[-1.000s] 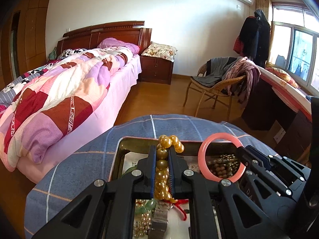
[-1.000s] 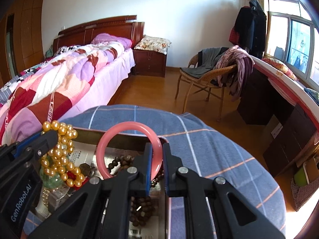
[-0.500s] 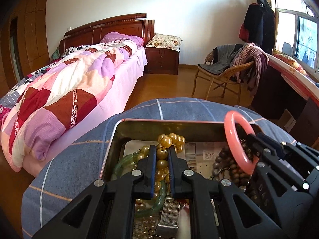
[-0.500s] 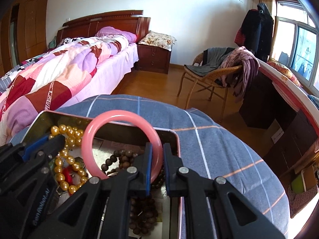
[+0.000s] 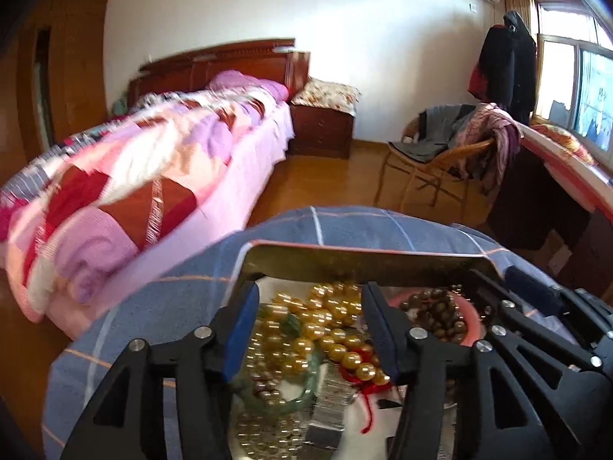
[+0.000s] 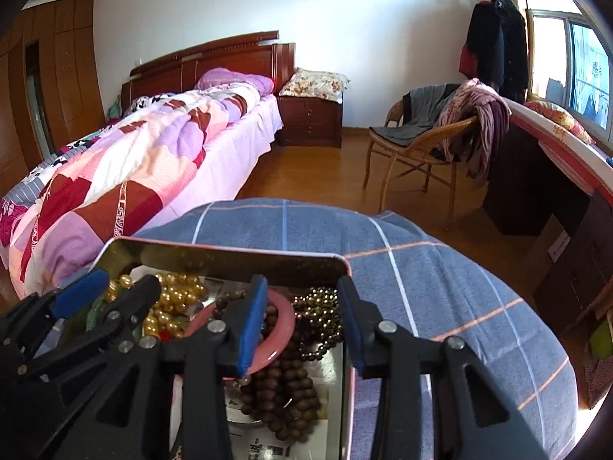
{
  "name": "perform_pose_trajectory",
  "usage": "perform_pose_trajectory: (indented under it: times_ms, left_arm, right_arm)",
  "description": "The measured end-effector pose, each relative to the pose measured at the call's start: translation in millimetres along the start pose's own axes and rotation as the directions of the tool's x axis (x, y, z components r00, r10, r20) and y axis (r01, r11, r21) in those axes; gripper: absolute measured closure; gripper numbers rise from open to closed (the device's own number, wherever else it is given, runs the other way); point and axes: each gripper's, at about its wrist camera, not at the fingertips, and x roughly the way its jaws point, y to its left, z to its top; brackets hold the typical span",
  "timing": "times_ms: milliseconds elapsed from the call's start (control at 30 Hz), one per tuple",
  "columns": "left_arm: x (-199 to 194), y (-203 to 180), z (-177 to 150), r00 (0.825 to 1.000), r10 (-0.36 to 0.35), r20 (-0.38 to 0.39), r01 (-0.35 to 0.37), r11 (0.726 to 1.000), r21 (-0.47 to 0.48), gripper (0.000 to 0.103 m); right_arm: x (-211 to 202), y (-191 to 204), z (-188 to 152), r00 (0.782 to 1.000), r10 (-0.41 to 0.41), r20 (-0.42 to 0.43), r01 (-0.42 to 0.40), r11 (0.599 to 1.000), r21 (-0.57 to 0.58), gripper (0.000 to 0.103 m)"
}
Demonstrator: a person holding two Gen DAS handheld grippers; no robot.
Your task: Organize jewelry
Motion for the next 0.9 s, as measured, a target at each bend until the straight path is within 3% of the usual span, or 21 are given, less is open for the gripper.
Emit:
perform_pose_trajectory:
  times_ms: [300,533,900]
  left_arm:
    - [-12.7,5.8,-12.8,0.993,0.111,0.027,-0.111,0.994,-0.007,0.038]
    - [-23.0,8.9,-22.7,0.99,0.142,0.008,-0.142,0.99,-0.01,0.038]
    - [-67.0,14.6,-48.5,0.991,0.134,-0.014,-0.135,0.991,-0.025,0.034]
  right_arm:
    - [-9.0,2.5,-8.2,0.999,-0.031,0.02,0.032,0.999,-0.011,0.033]
    - [-20.1,5.6,-18.2,0.999,-0.051,0.001,0.051,0.998,-0.046,0.027]
    - [-58.9,-1.6,-38.9,0.999,-0.052,0.007,0.052,0.999,-0.013,0.019]
